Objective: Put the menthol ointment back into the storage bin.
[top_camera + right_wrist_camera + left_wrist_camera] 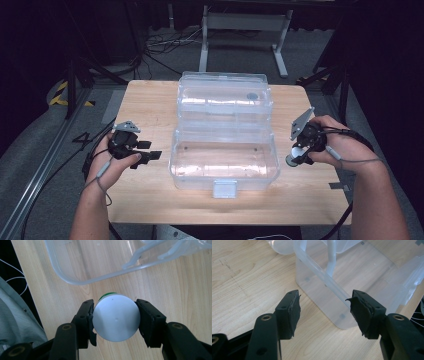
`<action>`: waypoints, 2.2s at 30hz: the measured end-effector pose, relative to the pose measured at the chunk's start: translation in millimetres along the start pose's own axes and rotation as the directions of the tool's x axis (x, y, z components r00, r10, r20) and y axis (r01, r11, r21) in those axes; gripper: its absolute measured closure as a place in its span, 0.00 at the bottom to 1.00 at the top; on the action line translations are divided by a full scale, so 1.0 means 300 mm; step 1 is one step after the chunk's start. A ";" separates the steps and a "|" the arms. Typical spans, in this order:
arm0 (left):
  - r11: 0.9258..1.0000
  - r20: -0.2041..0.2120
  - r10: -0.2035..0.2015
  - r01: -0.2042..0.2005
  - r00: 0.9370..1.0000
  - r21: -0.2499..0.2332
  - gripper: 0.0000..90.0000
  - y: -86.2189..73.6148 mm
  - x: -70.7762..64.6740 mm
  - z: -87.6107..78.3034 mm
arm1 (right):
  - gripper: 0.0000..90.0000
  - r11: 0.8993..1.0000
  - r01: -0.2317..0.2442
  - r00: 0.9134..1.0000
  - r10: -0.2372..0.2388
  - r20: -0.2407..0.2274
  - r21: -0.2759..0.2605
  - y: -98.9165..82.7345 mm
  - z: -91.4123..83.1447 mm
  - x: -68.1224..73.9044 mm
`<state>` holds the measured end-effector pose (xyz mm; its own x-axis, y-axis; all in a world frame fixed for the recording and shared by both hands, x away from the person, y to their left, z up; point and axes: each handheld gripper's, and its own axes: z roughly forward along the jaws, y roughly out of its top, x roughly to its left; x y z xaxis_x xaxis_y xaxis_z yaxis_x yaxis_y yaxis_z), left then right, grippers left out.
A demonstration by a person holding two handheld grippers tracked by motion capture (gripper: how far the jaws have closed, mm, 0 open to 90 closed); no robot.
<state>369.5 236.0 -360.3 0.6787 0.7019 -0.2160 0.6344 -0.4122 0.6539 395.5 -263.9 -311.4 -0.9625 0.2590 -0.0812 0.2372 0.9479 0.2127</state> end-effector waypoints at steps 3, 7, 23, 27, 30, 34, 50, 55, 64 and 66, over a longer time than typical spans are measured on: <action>1.000 0.000 -0.002 0.002 1.000 0.002 0.46 0.000 -0.001 0.001 | 0.56 1.000 0.009 1.000 -0.009 -0.001 -0.004 0.017 -0.007 0.005; 1.000 0.001 -0.001 0.001 1.000 0.000 0.46 0.000 -0.002 0.001 | 0.56 1.000 0.021 1.000 -0.021 0.002 -0.008 0.037 -0.011 0.008; 1.000 0.001 0.003 -0.003 1.000 0.002 0.45 0.000 0.000 0.000 | 0.56 0.998 0.054 0.998 -0.055 -0.022 -0.020 0.109 -0.012 0.029; 1.000 0.001 -0.001 0.001 1.000 0.002 0.45 0.000 -0.001 0.000 | 0.56 0.998 0.056 0.998 -0.057 -0.026 -0.019 0.119 -0.012 0.033; 1.000 0.001 0.001 -0.001 1.000 0.004 0.45 0.000 -0.002 0.000 | 0.56 0.998 0.067 0.997 -0.067 -0.029 -0.022 0.131 -0.012 0.040; 1.000 0.001 0.002 -0.002 1.000 0.004 0.45 0.000 -0.002 0.000 | 0.56 0.996 0.084 0.996 -0.084 -0.032 -0.024 0.145 -0.009 0.045; 1.000 0.002 0.001 -0.001 1.000 0.003 0.45 0.000 -0.002 0.000 | 0.56 0.995 0.096 0.993 -0.096 -0.073 0.001 0.180 0.058 0.056; 1.000 0.002 0.002 -0.002 1.000 0.006 0.45 0.000 -0.001 0.000 | 0.56 0.995 0.098 0.992 -0.097 -0.082 0.006 0.184 0.076 0.057; 1.000 0.005 -0.002 0.002 1.000 0.008 0.45 -0.001 -0.001 0.001 | 0.56 0.994 0.103 0.991 -0.101 -0.092 0.019 0.190 0.111 0.054; 1.000 0.005 0.001 -0.001 1.000 0.009 0.45 -0.001 0.000 0.001 | 0.56 0.994 0.103 0.990 -0.100 -0.098 0.026 0.190 0.122 0.054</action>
<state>369.5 235.8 -360.7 0.6815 0.6983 -0.2188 0.6366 -0.4183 0.6479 398.3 -198.8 -336.2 -0.9897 0.1432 -0.0061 0.1399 0.9741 0.1775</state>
